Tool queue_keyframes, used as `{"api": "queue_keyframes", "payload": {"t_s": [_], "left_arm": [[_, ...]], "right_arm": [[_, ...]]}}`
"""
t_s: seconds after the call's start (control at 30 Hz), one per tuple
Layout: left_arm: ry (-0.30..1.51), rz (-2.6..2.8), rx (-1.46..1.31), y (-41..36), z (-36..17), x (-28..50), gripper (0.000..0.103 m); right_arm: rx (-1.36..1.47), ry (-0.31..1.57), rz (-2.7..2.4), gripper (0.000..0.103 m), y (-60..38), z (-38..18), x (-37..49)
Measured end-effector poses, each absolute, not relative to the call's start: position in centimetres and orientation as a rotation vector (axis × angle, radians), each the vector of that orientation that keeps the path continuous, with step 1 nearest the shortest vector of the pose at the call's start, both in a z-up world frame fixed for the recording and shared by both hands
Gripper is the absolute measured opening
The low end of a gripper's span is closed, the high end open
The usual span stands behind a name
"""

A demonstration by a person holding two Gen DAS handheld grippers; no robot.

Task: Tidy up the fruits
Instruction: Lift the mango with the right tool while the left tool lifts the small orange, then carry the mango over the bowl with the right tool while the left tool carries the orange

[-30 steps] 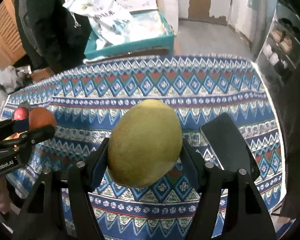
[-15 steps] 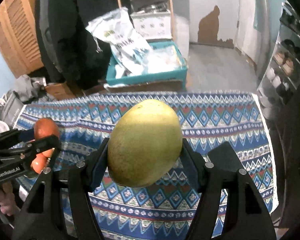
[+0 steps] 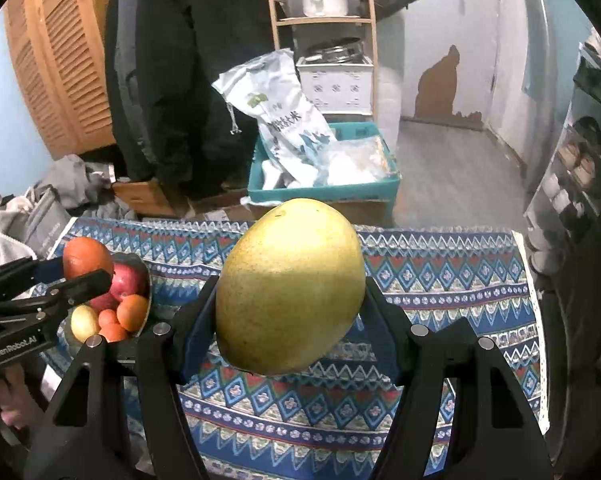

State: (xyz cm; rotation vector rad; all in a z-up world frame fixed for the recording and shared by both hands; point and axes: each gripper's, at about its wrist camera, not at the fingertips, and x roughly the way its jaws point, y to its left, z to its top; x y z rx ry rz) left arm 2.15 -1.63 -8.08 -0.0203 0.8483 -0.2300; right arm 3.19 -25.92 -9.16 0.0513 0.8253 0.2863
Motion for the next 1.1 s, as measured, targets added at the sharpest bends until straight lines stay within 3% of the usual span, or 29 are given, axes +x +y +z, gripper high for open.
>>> {"api": "queue_keyframes", "payload": {"t_s": [0.6, 1.1], "left_arm": [[0.858, -0.131, -0.089, 4.9, -9.1, 1.7, 0.047], [0.959, -0.033, -0.144, 10.5, -14.1, 2.7, 0.047]], "right_arm": [[0.029, 0.824, 0.408, 0.068, -18.5, -8.3, 4.0], [0.004, 0.887, 0.503, 0.068, -11.5, -11.0, 5.8]]}}
